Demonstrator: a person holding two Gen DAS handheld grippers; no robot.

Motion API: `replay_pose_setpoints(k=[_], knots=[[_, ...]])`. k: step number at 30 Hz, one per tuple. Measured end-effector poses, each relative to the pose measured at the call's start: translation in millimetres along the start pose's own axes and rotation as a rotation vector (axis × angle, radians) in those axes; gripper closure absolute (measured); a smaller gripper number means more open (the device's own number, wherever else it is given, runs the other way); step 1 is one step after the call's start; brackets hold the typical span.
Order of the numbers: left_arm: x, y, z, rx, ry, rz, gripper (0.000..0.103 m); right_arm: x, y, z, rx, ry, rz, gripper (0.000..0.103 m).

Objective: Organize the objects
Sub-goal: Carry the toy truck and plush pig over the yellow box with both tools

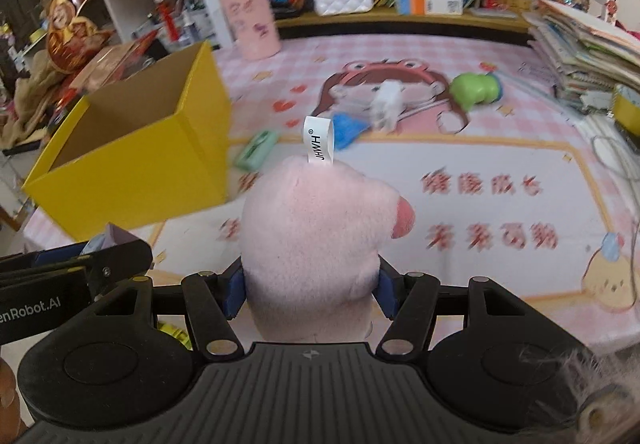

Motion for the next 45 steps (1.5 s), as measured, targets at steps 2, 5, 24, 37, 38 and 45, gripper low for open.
replay_pose_setpoints(k=[2, 5, 24, 37, 38, 45], knots=[[10.7, -7.2, 8.3, 0.001, 0.004, -0.001, 0.038, 3.3, -9.1, 10.0, 0.001, 0.006, 0.011, 0.043], [26.1, -16.6, 21.9, 0.009, 0.014, -0.004, 0.038, 8.6, -21.9, 28.5, 0.008, 0.017, 0.024, 0.043], [97.2, -25.1, 84.7, 0.032, 0.068, -0.110, 0.038, 38.5, -46.4, 126.3, 0.121, 0.107, -0.002, 0.043], [95.7, -27.1, 90.7, 0.049, 0.046, -0.104, 0.038, 37.5, -51.7, 139.4, 0.166, 0.105, 0.019, 0.043], [94.9, -26.4, 91.5, 0.050, 0.048, -0.104, 0.038, 36.4, -50.9, 139.9, 0.169, 0.107, 0.019, 0.043], [94.4, -10.8, 98.3, 0.033, 0.086, -0.131, 0.038, 27.3, -29.8, 151.7, 0.180, 0.140, -0.023, 0.043]])
Point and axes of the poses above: each gripper's, at about its wrist camera, not at the fingertips, and x roughly against the way its jaws point, z to its left, y to its top, the point moved 9 cm from there along -x, roughly the way its jaws point, and after that the axes turned 11 degrees about -y, right-handed, at the moved point
